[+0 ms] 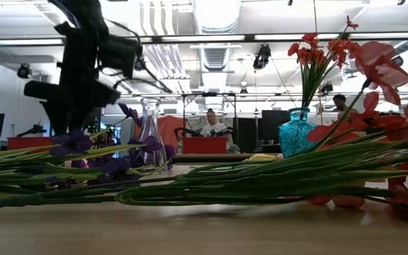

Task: Sort flowers into vase by color
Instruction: Put the bottom pink tulip into the transparent vase

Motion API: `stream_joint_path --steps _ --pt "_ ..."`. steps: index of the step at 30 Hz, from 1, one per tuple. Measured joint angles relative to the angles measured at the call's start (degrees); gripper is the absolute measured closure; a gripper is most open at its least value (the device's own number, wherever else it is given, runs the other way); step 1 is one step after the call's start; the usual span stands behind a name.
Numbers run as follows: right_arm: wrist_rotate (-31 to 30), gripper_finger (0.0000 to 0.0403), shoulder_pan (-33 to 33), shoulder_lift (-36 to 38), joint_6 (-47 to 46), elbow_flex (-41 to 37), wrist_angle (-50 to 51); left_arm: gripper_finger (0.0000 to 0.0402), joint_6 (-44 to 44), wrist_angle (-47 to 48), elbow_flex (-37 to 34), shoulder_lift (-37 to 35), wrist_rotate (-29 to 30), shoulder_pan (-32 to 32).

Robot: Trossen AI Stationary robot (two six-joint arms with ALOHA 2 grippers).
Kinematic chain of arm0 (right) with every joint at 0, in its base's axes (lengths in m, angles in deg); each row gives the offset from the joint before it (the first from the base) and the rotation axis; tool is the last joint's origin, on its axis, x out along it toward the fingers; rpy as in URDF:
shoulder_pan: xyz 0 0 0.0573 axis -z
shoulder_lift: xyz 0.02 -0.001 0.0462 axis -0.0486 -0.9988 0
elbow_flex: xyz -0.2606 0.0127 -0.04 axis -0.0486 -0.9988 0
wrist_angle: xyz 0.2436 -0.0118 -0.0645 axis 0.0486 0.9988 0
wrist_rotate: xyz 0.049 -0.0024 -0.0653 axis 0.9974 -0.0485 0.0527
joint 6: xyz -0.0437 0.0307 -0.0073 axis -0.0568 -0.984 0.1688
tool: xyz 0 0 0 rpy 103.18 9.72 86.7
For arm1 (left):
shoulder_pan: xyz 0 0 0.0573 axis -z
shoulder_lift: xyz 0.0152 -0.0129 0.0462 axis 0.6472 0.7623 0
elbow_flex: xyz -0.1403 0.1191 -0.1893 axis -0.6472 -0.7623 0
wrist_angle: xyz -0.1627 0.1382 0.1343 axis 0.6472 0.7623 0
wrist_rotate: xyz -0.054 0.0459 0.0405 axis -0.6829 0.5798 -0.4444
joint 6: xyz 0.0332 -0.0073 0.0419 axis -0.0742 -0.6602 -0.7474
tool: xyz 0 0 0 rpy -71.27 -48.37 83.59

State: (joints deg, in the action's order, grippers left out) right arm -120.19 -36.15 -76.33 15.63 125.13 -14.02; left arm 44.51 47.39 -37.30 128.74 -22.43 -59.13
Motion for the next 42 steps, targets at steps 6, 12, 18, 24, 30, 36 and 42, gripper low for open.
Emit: stream_joint_path --steps 6,12,18,24,30,36,42 --pt "0.07 0.0332 0.00 0.00 0.20 -0.44 0.31 0.0233 -5.35 -0.20 -0.39 6.71 0.02 -2.32" --pt "0.09 0.0332 0.00 0.00 0.20 -1.00 0.35 0.0244 -8.65 -3.98 -1.00 10.49 0.48 -3.17" --pt "0.09 0.0332 0.00 0.00 0.20 -1.25 0.35 0.0252 -11.44 -8.15 -1.26 12.41 0.52 -3.21" --pt "0.09 0.0332 0.00 0.00 0.20 -1.27 0.33 0.0277 -11.79 -8.91 -2.32 14.11 0.52 -3.15" --pt "0.09 0.0332 0.00 0.00 0.42 -1.27 0.33 0.0315 -11.77 -9.26 -2.98 15.04 0.26 -3.13" --pt "0.09 0.0332 0.00 0.00 0.42 -1.27 0.33 0.0393 -11.84 -9.09 -3.13 14.47 -0.35 -3.11" --pt "0.09 0.0332 0.00 0.00 0.24 -1.27 0.33 0.0400 -10.68 -8.73 -3.36 12.80 -0.10 -3.13"
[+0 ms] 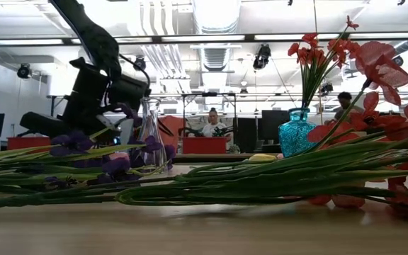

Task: Sort flowers into vase by color
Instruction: Put the bottom pink tulip into the transparent vase

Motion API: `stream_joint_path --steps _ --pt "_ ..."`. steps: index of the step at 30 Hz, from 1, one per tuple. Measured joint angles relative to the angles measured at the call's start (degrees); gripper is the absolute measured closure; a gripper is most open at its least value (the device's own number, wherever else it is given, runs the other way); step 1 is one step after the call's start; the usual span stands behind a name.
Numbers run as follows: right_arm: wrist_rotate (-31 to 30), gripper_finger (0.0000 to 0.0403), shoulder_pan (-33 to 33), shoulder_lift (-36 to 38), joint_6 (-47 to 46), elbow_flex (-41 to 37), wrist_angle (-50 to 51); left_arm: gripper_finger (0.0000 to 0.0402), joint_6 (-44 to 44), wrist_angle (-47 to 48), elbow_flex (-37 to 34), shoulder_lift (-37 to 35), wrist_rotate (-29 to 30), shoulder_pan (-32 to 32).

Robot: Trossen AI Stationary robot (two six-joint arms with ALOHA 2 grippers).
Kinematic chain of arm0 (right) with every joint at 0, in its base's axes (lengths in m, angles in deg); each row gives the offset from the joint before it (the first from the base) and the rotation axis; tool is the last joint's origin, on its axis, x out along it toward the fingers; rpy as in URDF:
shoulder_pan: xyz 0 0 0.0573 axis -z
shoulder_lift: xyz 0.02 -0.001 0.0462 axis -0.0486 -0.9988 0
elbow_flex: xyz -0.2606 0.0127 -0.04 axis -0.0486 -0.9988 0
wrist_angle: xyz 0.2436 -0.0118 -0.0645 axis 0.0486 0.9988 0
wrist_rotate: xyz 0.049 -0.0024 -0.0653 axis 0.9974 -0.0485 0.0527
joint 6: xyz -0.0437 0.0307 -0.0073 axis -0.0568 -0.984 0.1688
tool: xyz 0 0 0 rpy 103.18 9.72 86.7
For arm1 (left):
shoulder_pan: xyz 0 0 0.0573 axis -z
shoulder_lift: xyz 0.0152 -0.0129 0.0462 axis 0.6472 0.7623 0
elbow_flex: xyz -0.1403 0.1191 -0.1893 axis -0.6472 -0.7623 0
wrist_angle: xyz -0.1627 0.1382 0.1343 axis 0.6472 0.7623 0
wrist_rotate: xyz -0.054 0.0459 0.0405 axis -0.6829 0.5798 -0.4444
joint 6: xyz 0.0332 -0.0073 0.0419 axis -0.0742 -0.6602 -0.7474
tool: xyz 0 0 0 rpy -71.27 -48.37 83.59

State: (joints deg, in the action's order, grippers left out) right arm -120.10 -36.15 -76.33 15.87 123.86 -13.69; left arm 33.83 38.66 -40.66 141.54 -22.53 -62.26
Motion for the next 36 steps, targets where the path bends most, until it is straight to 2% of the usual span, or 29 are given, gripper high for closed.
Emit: stream_joint_path --steps 5,14,17,22,27,32,36 --pt "-0.02 0.0332 0.00 0.00 0.00 0.00 -0.02 0.0401 0.37 2.45 -0.07 -5.76 5.34 -0.13" --pt "-0.02 0.0332 0.00 0.00 0.10 0.00 -0.45 0.0401 3.31 3.66 0.00 -22.17 5.39 -0.28" --pt "-0.02 0.0332 0.00 0.00 0.33 0.00 -0.50 0.0402 4.83 3.47 0.02 -27.85 7.25 -0.35" --pt "-0.02 0.0332 0.00 0.00 1.38 0.00 -1.54 0.0401 8.49 -1.08 1.78 -36.99 7.34 -0.26" --pt "-0.04 0.0332 0.00 0.00 2.66 0.00 -3.71 0.0401 13.98 -12.87 7.83 -42.73 -3.17 0.21" --pt "-0.04 0.0332 0.00 0.00 2.57 0.00 -3.58 0.0401 16.43 -15.90 13.87 -44.17 -8.64 0.78" --pt "-0.04 0.0332 0.00 0.00 2.46 0.00 -3.52 0.0401 20.64 -20.01 15.36 -43.95 -16.23 1.63"
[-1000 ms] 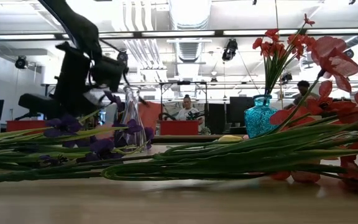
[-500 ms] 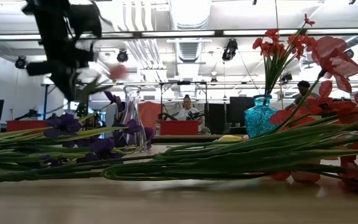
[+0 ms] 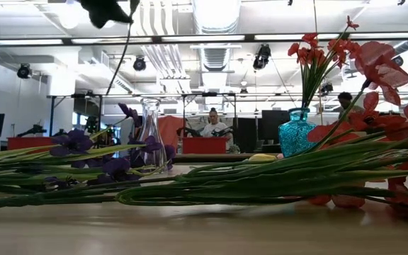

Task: Sort flowers into vase by color
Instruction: Put the bottom pink tulip into the transparent vase

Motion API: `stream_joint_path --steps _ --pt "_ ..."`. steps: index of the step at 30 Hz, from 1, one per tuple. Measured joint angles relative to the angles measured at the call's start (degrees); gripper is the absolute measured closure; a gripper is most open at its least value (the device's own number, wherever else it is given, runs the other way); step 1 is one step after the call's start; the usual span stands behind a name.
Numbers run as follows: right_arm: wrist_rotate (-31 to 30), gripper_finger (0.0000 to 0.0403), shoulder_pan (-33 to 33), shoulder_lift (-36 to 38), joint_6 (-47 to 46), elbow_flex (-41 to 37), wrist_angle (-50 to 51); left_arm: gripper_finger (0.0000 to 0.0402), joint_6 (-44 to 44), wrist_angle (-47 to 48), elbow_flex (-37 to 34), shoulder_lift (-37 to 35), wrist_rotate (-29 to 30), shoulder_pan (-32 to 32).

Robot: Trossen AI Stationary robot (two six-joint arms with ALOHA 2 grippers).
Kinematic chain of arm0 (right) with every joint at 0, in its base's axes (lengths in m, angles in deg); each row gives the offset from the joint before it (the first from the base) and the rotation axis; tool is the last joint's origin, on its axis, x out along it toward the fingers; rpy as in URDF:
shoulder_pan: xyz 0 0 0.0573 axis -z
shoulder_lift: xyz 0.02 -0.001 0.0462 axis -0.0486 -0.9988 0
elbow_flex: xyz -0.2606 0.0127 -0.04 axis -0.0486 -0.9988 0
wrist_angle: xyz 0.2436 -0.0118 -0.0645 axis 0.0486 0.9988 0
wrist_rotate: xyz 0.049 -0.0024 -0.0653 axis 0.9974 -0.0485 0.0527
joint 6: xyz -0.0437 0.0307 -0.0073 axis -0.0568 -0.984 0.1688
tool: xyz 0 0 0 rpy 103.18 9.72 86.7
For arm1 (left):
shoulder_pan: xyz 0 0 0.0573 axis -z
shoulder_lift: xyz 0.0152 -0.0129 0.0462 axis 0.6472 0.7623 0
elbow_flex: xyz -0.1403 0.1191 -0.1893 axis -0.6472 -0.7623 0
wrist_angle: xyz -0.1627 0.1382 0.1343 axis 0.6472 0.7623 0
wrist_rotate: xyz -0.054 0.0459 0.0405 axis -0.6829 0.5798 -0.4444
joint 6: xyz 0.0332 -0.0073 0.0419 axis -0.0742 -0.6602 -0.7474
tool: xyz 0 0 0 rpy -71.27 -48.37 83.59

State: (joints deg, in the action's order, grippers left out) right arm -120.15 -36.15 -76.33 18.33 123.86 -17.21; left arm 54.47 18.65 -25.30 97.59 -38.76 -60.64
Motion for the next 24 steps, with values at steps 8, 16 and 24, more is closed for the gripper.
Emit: stream_joint_path --steps 8,16,24 --pt "0.00 0.0332 0.00 0.00 -0.26 0.00 0.04 0.0401 11.72 -11.41 -3.31 2.18 -5.18 5.05" --pt "0.00 0.0332 0.00 0.00 -0.74 0.00 0.07 0.0401 14.13 -20.77 -6.25 5.20 0.15 11.83" --pt "0.00 0.0332 0.00 0.00 -0.69 0.00 0.09 0.0401 12.88 -23.83 -6.49 7.04 1.83 12.78"
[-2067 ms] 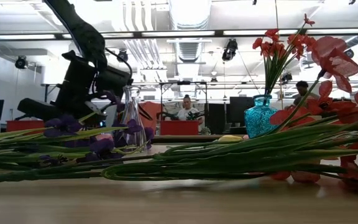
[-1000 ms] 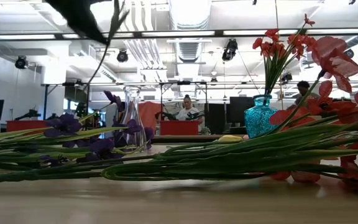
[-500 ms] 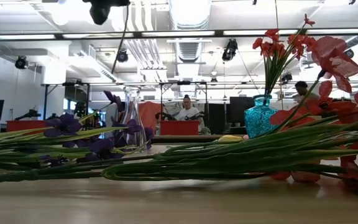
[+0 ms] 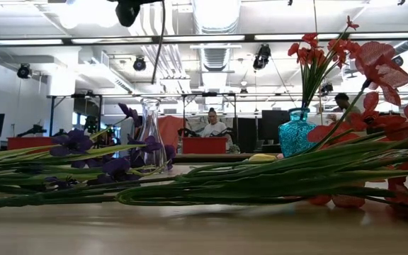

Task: Sort flowers into vase by color
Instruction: Put the bottom pink tulip into the transparent vase

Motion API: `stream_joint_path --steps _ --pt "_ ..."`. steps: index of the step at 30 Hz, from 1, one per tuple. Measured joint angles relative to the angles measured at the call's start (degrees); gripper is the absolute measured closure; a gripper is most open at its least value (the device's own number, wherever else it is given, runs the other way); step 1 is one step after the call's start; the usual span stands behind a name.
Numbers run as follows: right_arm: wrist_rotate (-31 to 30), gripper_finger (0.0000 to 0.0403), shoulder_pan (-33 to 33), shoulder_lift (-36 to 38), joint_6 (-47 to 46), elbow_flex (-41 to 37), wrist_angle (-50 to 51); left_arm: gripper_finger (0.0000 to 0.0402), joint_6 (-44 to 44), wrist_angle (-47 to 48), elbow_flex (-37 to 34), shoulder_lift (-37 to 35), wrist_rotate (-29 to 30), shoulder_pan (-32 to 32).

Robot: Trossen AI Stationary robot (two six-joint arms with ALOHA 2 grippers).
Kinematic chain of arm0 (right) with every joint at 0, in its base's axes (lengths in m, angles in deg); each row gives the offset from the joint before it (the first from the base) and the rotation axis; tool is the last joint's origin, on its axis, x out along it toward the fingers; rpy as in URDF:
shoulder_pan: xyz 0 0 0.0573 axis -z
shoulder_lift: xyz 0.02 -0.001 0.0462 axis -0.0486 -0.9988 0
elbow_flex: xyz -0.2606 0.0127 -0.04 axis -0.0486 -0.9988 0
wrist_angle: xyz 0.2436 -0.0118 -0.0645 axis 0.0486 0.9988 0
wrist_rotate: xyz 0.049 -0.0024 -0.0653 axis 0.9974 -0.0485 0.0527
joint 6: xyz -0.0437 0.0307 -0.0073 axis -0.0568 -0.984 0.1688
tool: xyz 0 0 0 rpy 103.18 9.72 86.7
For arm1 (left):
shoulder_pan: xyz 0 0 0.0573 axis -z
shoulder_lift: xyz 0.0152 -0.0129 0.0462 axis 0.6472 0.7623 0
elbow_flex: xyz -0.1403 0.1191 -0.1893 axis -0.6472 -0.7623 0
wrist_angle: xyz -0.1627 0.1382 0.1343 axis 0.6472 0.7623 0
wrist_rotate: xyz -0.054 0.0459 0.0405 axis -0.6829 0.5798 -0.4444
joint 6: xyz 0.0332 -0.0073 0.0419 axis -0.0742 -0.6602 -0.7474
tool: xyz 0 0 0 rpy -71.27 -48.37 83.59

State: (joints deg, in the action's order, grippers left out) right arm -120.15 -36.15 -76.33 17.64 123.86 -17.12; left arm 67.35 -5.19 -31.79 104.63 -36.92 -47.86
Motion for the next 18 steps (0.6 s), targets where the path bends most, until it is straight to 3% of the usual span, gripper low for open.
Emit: stream_joint_path --steps 8,18 --pt "0.00 0.0332 0.00 0.00 -0.19 0.00 0.11 0.0401 -1.17 0.01 -0.95 0.45 0.03 0.11" --pt "0.02 0.0332 0.00 0.00 -0.84 0.00 0.24 0.0401 -1.14 -6.30 -8.62 -2.48 0.18 0.24"
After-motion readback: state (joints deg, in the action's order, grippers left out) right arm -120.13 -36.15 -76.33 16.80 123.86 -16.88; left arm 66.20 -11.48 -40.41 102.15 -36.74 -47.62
